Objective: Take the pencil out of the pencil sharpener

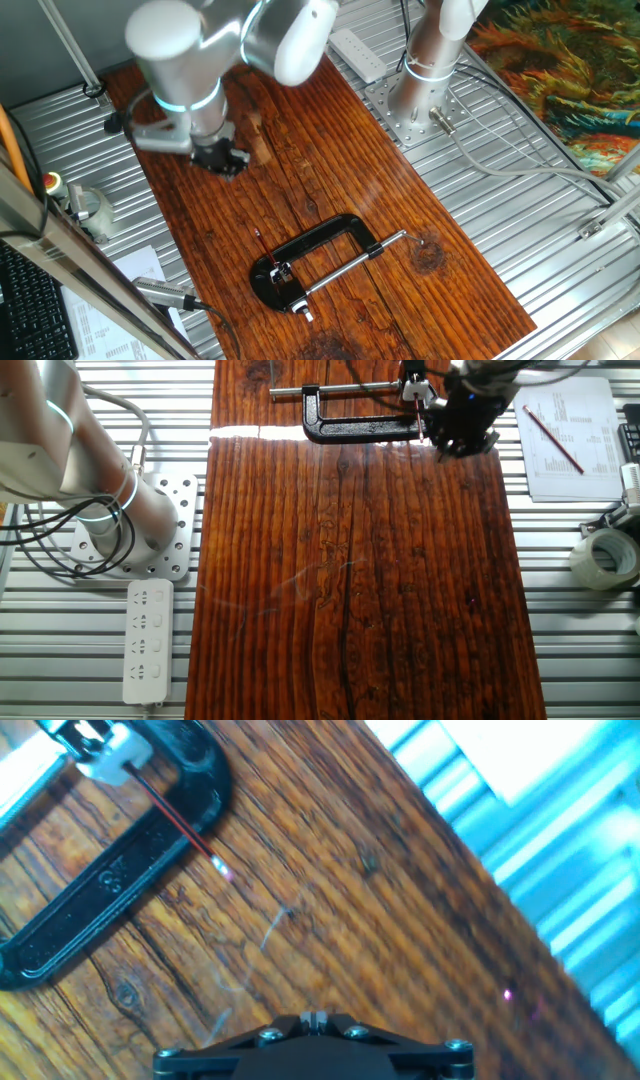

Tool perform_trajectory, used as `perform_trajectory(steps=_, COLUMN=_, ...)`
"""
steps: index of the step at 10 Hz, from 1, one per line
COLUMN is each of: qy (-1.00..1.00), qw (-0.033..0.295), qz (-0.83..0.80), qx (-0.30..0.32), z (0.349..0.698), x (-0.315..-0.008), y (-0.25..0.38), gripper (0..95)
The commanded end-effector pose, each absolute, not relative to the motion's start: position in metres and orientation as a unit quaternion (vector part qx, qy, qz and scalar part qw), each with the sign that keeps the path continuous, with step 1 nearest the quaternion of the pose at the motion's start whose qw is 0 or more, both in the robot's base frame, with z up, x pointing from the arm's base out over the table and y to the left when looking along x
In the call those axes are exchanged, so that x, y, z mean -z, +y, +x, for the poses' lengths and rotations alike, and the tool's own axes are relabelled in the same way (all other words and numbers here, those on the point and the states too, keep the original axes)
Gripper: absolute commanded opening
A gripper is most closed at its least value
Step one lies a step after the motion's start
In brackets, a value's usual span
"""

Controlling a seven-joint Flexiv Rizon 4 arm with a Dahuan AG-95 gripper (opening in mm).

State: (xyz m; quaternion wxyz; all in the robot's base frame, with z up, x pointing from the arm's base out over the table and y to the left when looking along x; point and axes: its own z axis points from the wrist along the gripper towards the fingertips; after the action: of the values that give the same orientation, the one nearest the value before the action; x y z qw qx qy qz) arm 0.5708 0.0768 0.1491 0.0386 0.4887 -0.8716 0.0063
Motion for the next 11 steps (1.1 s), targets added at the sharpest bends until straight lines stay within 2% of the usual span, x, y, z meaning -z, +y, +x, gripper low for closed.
perform_trajectory(steps=1, qy=-0.84, qw=0.038, qz=0.541, qx=-0.009, z=0.578, x=-0.14, y=0.108, gripper=0.0)
perform_trajectory(steps=11, qy=-0.781, qw=0.026, qz=0.624, qx=-0.006, z=0.587, x=-0.127, y=0.112, gripper=0.0)
